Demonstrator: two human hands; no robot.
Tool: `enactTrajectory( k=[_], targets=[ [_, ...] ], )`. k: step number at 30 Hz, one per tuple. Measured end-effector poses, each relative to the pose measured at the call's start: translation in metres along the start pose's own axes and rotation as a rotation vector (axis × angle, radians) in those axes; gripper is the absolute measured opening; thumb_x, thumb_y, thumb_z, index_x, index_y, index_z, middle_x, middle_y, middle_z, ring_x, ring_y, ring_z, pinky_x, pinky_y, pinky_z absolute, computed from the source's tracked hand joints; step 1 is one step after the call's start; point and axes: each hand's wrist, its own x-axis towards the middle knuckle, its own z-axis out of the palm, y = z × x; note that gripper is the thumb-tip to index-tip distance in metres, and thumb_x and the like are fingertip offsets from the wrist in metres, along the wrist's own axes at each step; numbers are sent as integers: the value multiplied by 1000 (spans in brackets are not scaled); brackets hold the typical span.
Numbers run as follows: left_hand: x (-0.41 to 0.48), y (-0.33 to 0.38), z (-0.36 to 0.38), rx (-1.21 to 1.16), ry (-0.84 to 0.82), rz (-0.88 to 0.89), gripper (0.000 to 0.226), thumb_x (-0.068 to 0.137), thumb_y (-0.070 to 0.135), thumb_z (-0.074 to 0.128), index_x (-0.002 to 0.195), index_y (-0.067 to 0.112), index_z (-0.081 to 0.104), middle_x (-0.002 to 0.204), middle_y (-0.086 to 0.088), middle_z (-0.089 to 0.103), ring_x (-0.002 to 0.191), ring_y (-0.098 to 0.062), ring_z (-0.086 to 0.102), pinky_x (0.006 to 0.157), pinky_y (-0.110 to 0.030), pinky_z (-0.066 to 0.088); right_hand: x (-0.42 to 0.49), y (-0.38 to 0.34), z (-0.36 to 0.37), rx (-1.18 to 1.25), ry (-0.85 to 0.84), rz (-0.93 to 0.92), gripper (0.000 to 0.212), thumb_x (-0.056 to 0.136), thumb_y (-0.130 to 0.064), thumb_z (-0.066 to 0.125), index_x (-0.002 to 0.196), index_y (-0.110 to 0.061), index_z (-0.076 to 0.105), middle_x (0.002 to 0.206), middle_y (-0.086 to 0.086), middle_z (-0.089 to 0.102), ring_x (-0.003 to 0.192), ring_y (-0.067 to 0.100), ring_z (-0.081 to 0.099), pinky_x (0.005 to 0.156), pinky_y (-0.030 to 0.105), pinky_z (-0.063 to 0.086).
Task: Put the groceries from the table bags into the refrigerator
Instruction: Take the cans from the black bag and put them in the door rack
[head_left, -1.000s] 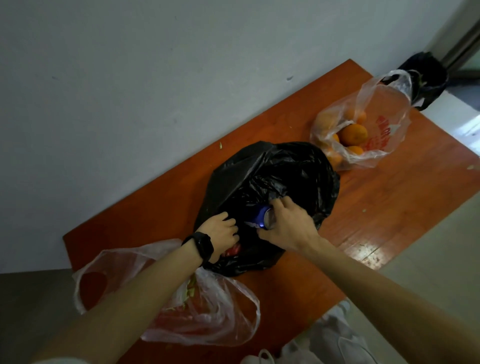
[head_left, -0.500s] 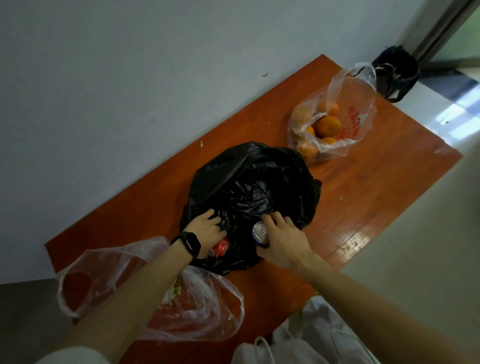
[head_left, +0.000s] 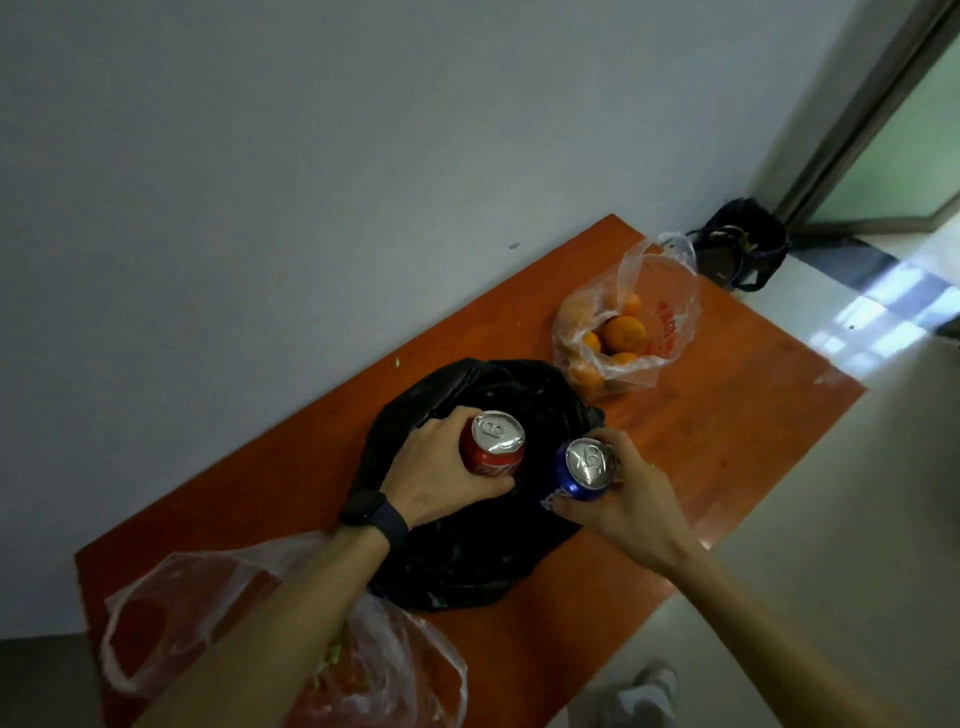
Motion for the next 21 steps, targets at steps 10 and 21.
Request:
enactTrajectory(
  k=[10, 21],
  targets=[
    [52, 186, 43, -299, 21, 254, 81, 57, 54, 90, 126, 40, 51, 115, 23, 61, 102, 7, 59, 87, -15, 52, -67, 18, -172, 157, 438, -25, 71, 62, -27, 94, 119, -40, 53, 111, -23, 64, 105, 1, 61, 79, 21, 56],
    [44, 484, 165, -315, -124, 687, 74, 62, 53, 89, 125, 33, 54, 113, 16, 63, 105, -5, 60, 89, -20, 51, -243, 86, -397, 107, 893, -20, 76, 61, -24, 94, 121, -31, 48, 114, -18, 61, 105, 5, 60, 75, 20, 55]
  ],
)
